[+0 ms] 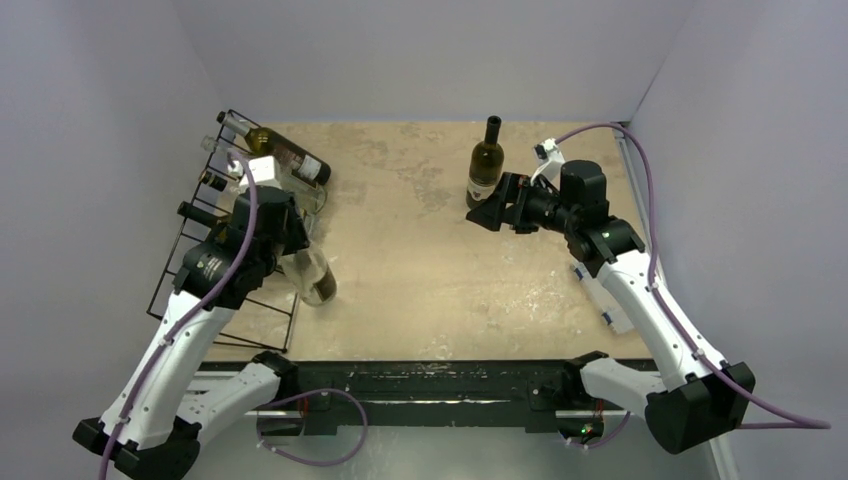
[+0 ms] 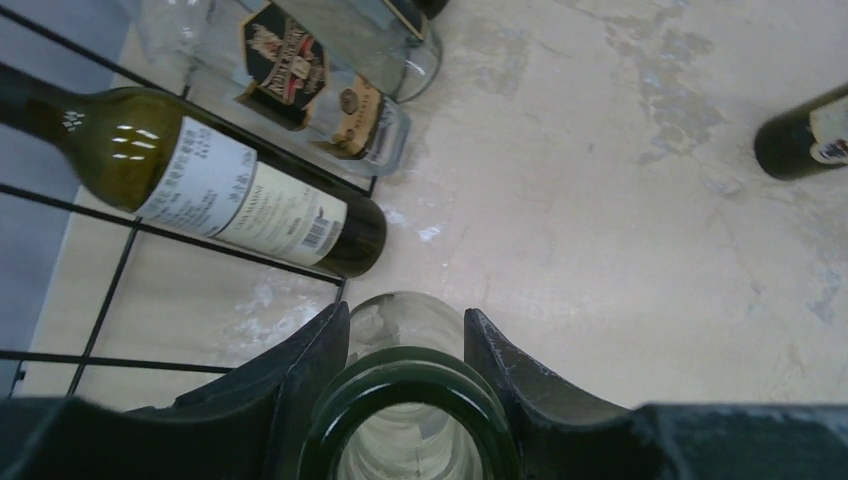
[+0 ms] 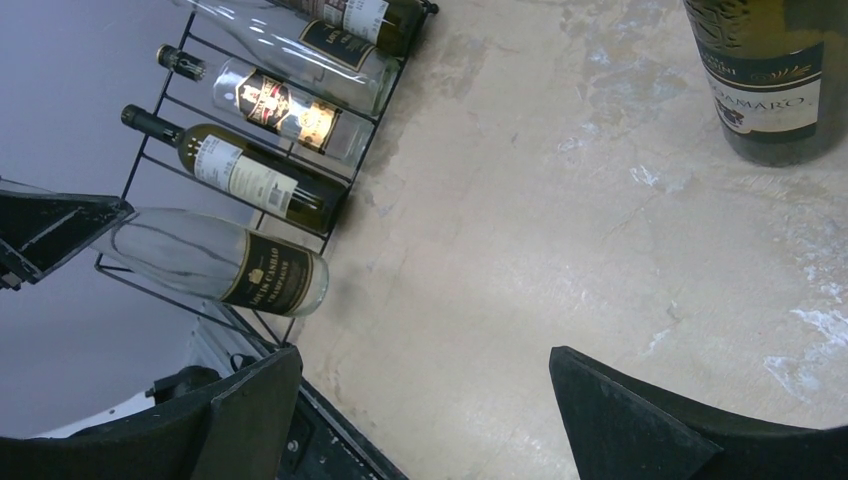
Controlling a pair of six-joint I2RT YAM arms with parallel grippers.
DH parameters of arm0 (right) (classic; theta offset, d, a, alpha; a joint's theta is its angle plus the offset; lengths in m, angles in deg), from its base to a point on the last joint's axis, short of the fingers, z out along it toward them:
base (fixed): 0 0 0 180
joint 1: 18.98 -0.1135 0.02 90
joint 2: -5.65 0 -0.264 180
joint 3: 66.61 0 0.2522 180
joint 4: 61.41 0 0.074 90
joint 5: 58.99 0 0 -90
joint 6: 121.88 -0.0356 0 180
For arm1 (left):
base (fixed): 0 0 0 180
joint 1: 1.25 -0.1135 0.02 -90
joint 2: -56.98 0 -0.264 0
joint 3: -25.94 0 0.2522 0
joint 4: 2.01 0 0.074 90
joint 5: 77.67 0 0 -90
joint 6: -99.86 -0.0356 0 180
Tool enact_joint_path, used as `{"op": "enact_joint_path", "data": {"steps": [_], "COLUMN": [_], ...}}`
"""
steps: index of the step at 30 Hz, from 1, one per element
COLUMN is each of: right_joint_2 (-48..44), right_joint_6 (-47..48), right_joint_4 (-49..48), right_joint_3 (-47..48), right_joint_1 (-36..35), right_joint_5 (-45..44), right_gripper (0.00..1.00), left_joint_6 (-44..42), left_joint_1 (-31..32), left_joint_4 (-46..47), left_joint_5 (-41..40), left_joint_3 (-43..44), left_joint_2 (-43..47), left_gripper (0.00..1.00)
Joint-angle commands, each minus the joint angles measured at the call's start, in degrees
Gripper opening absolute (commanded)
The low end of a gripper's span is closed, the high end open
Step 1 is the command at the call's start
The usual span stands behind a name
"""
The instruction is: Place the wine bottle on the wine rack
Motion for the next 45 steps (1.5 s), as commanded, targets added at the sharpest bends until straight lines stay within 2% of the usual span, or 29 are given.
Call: {"op": "enact_joint_path", "data": {"steps": [1,11,20,32,45], "right_joint_2": [0.1,0.4,0.8,2.2,3.1], "right_joint_6": [1.3,1.4,1.6,2.0,2.6], "right_joint_4": [-1.8,-1.8,-1.9,-1.8,-1.4], "right_joint_3": [-0.3,-0.5,-0.6,-0.4,0.0], "right_joint_1": [0.0,0.0,-0.1,-0.7,-1.2], "right_joint_5": [1.5,1.1,0.9,0.4,-0.2], "right_gripper": [0.98,0.98,0.98,0.98,0.98], "left_joint_6": [2.3,5.8,9.1,13.6,16.9], "left_joint_1": [-6.6,-21.4,-29.7,-36.6,-41.4], "left_joint_4": [0.6,-2.1,-0.6,2.0,3.7], "left_joint_5": [-2.9,2.0,2.6,6.2,2.5], "left_joint_3": [6.6,6.6,3.6,0.6,-4.1], "left_joint_2": [0.9,-0.5,-1.1,-4.6,-4.5], "left_gripper": [0.0,0.0,0.0,0.0,0.0]}}
